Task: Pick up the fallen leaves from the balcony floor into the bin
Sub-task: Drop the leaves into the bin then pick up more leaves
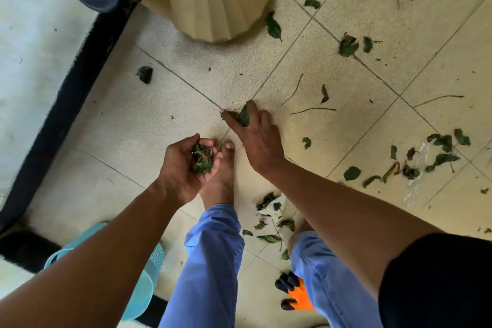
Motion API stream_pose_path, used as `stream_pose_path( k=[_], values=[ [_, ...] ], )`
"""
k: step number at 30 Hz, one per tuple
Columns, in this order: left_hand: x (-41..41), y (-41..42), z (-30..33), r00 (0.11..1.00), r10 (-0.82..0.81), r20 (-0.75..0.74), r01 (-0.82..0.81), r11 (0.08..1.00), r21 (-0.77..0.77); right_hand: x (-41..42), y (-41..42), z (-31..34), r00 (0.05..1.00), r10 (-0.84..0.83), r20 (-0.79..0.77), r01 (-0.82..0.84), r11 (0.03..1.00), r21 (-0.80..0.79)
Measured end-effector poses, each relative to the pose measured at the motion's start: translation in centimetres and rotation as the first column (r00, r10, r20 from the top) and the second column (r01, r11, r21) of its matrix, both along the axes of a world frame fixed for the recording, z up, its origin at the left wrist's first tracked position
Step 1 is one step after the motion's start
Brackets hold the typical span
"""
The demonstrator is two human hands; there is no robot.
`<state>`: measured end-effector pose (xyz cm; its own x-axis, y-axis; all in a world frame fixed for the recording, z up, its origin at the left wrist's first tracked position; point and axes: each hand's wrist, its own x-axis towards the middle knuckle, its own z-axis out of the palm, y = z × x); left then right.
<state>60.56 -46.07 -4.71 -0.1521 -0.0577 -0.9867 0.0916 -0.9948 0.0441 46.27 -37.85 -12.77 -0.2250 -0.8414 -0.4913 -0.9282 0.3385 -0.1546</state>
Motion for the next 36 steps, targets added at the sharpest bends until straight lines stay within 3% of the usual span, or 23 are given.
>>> stream_pose_path(
  k=[4, 10, 15, 17, 22, 25, 28, 30, 33, 34, 36],
  values=[
    [0.4, -0.3, 0.3, 1.0, 0.0, -0.006, 0.0, 1.0, -0.02, -0.3, -0.3, 0.2, 0.99, 0.137, -0.016, -0.136, 0.99, 0.019],
    [0.7, -0.1, 0.3, 1.0, 0.001, -0.007, -0.001, 1.0, -0.008, -1.0, 0.0, -0.7, 0.948, 0.315, -0.044, -0.318, 0.945, -0.077],
    [1.0, 0.3, 0.2, 1.0, 0.008, -0.014, -0.008, 1.0, 0.002, -2.5, 0.5, -1.2, 0.929, 0.369, 0.03, -0.358, 0.917, -0.176],
    [1.1, 0.5, 0.2, 1.0, 0.015, -0.014, -0.015, 1.0, -0.001, -2.8, 0.5, -1.5, 0.942, 0.317, 0.109, -0.292, 0.936, -0.196],
    [1.2, 1.1, 0.0, 0.998, 0.051, -0.036, -0.051, 0.999, -0.002, -3.1, 0.7, -1.9, 0.933, -0.085, 0.35, 0.158, 0.97, -0.187],
    [0.8, 1.3, 0.4, 0.993, 0.101, -0.057, -0.101, 0.995, 0.003, -2.8, 0.5, 1.3, 0.836, -0.285, 0.469, 0.413, 0.889, -0.196],
    [0.1, 1.2, 0.9, 0.978, 0.184, -0.1, -0.183, 0.983, 0.013, -2.1, 0.2, 6.7, 0.739, -0.331, 0.587, 0.566, 0.777, -0.274],
    [-0.6, 1.1, 1.4, 0.974, 0.199, -0.112, -0.2, 0.98, -0.001, -1.5, 0.2, 10.3, 0.68, -0.341, 0.648, 0.629, 0.727, -0.277],
    [-2.3, 1.2, 2.5, 0.975, 0.143, -0.17, -0.15, 0.988, -0.028, -0.4, 0.6, 13.7, 0.639, -0.331, 0.695, 0.644, 0.724, -0.247],
    [-3.0, 1.3, 2.9, 0.972, 0.127, -0.2, -0.133, 0.991, -0.019, -0.1, 0.8, 14.3, 0.658, -0.314, 0.684, 0.622, 0.739, -0.259],
    [-4.2, 1.3, 3.7, 0.967, 0.097, -0.236, -0.1, 0.995, 0.0, 0.3, 1.1, 14.7, 0.785, -0.26, 0.563, 0.508, 0.789, -0.344]
  ],
)
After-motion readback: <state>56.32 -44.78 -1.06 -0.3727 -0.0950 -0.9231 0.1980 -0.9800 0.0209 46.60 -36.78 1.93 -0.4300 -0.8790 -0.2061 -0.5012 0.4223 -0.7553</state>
